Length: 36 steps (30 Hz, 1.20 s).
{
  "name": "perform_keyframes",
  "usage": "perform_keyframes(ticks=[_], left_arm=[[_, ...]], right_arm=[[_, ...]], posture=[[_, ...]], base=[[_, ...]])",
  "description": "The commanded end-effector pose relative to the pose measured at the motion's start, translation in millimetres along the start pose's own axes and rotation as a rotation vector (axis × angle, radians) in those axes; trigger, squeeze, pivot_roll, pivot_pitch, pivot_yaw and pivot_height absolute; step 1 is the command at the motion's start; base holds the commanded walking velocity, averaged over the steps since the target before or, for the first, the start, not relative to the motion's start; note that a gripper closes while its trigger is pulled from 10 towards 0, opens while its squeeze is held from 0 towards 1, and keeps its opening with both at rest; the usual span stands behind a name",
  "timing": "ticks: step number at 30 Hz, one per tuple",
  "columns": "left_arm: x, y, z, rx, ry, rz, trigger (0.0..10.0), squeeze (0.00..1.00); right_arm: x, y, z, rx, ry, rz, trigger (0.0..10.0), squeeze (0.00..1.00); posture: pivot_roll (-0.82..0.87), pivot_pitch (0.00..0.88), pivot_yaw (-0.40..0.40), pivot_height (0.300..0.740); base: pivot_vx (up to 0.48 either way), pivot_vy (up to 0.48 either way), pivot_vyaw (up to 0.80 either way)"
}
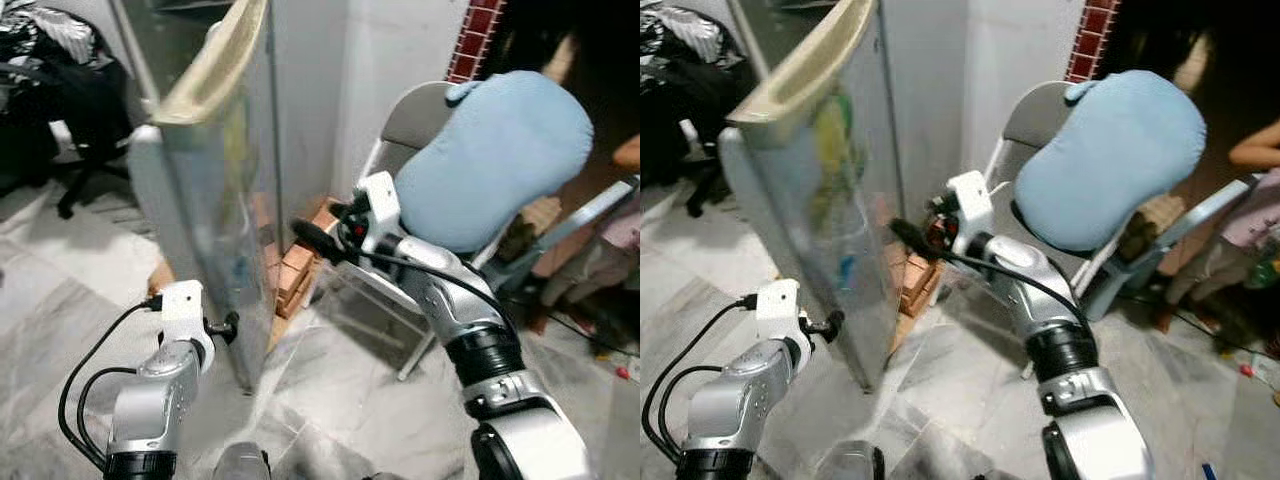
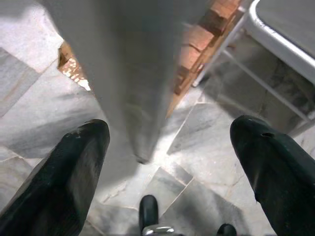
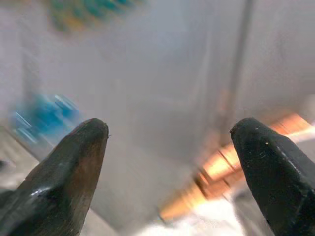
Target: Restocking fridge
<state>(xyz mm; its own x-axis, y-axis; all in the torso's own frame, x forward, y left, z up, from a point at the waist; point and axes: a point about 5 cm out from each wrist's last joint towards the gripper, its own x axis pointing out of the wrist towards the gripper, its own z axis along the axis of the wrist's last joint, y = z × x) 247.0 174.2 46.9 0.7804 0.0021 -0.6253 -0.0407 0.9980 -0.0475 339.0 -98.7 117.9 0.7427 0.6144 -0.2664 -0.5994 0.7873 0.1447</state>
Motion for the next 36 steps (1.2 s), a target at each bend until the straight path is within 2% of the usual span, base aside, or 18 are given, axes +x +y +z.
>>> perform_keyframes(ticks=[1, 3, 8, 10, 13, 20, 23, 25, 28, 31, 32, 36], left_arm=[[-1.0, -4.5, 1, 0.020, 0.005, -0.026, 10.0, 0.00], [-2.2, -5.5, 0, 0.025, 0.014, -0.035, 10.0, 0.00], [-2.7, -2.6, 2, 0.007, -0.014, -0.003, 10.0, 0.00], [-3.9, 5.8, 10, -0.022, -0.081, 0.061, 10.0, 0.00], [-5.4, 13.3, 19, 0.006, -0.156, 0.112, 10.0, 0.00], [-9.2, 8.6, 29, 0.066, -0.277, 0.086, 10.0, 0.00], [-11.6, 7.5, 29, 0.127, -0.313, 0.108, 10.0, 0.00], [-12.0, 7.5, 29, 0.124, -0.324, 0.106, 10.0, 0.00], [-13.9, 3.0, 33, 0.164, -0.384, 0.054, 10.0, 0.00], [-16.1, 0.7, 40, 0.186, -0.428, 0.055, 10.0, 0.00], [-17.7, 0.2, 46, 0.178, -0.461, 0.051, 10.0, 0.00], [-18.5, -1.0, 48, 0.153, -0.477, 0.029, 10.0, 0.00]], right_arm=[[-3.3, -5.9, 2, -0.008, 0.000, -0.045, 10.0, 0.00], [-9.7, -10.3, -1, -0.007, 0.025, -0.081, 10.0, 0.00], [-11.3, -15.5, -5, -0.015, 0.032, -0.125, 10.0, 0.00], [-13.5, -24.0, -9, -0.032, 0.019, -0.204, 10.0, 0.00], [-22.1, -36.5, -7, -0.025, -0.041, -0.331, 10.0, 0.00], [-54.2, -51.9, -14, -0.008, -0.145, -0.511, 10.0, 0.00], [-65.6, -54.4, -19, -0.029, -0.171, -0.567, 10.0, 0.00], [-68.7, -55.1, -20, -0.029, -0.178, -0.581, 10.0, 0.00], [-80.6, -55.9, -26, -0.006, -0.195, -0.638, 10.0, 0.00], [-83.6, -53.1, -28, -0.013, -0.192, -0.639, 10.0, 0.00], [-84.8, -51.1, -29, -0.014, -0.192, -0.639, 10.0, 0.00], [-86.2, -48.3, -28, -0.015, -0.195, -0.641, 10.0, 0.00]], posture=[[0.07, 0.000, -0.024, 0.740], [0.07, 0.000, -0.025, 0.740], [0.07, 0.000, -0.028, 0.740], [0.07, 0.000, -0.034, 0.740], [0.08, 0.000, -0.042, 0.740], [0.06, 0.000, -0.043, 0.740], [0.05, 0.000, -0.031, 0.740], [0.05, 0.000, -0.031, 0.740], [0.05, 0.000, -0.037, 0.740], [0.05, 0.000, -0.034, 0.740], [0.05, 0.000, -0.034, 0.740], [0.04, 0.000, -0.034, 0.740]], base=[[0.000, 0.000, 0.00], [0.000, 0.000, 0.00], [0.000, 0.000, 0.00], [0.000, 0.000, 0.00], [0.000, 0.000, 0.00], [0.000, 0.411, 0.00], [0.000, 0.480, 0.00], [0.000, 0.478, 0.00], [0.000, 0.480, 0.00], [0.000, 0.480, 0.00], [0.000, 0.480, 0.00], [0.000, 0.478, -0.37]])
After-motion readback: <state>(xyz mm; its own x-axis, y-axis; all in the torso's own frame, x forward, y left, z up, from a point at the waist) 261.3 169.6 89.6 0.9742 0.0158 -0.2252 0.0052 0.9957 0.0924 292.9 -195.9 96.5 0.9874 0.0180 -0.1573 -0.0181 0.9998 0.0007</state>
